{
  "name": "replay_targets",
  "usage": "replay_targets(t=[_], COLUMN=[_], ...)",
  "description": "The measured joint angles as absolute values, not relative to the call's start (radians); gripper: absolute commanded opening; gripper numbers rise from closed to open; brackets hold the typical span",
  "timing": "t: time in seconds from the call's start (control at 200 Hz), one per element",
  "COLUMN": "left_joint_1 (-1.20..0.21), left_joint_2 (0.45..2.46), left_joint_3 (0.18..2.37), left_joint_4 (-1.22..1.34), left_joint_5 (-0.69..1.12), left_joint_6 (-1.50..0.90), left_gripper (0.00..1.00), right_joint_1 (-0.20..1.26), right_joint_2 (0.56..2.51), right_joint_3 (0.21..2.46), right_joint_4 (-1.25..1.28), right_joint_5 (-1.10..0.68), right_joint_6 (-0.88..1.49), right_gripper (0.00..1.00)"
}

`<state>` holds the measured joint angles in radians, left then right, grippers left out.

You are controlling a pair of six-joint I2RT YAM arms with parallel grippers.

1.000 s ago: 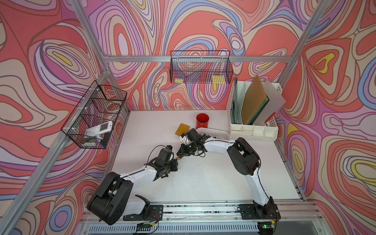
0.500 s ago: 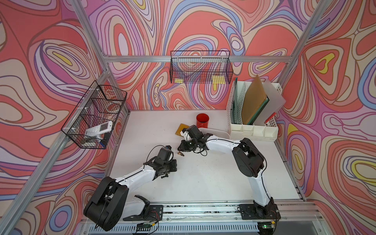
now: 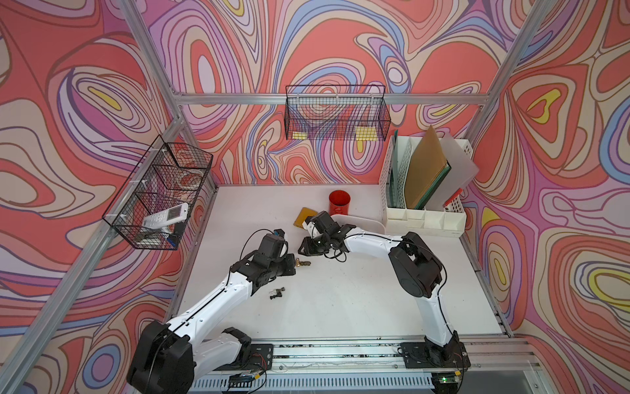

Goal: Put the chess pieces into the storage box
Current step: Place the chess piece in the storage box.

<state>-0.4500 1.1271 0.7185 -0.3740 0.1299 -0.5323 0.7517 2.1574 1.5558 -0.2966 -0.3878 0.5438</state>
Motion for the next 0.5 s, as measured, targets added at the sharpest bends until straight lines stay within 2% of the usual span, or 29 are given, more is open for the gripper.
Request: replay_targets(t=[0.12, 0.255, 0.381, 0.501], left_joint_1=[-0.450, -0.451, -0.480, -0.565], left_joint_2=[1.129, 1.196, 1.334, 1.546], left_joint_3=[0.800, 0.940, 1.112, 1.346], left_joint_4=[-0.434, -0.495, -0.536, -0.575], left_joint_5=[0.135, 0.164, 0.186, 0.192], left_joint_6=[-0.532, -0.532, -0.528, -0.505], left_gripper=[0.00, 0.00, 0.01, 0.03], right_joint_1=[0.752, 0.732, 0.650, 0.530], right_joint_2=[2.104, 1.934, 1.717, 1.533], right_joint_3=[1.542, 1.487, 1.385, 1.261], right_joint_4=[-0.317, -0.354, -0.375, -0.389], right_joint_5=[-0.353, -0.279, -0.197, -0.104], right_joint_6=[0.536, 0.506, 0.473, 0.445], right_gripper=[0.33, 0.33, 0.33, 0.33])
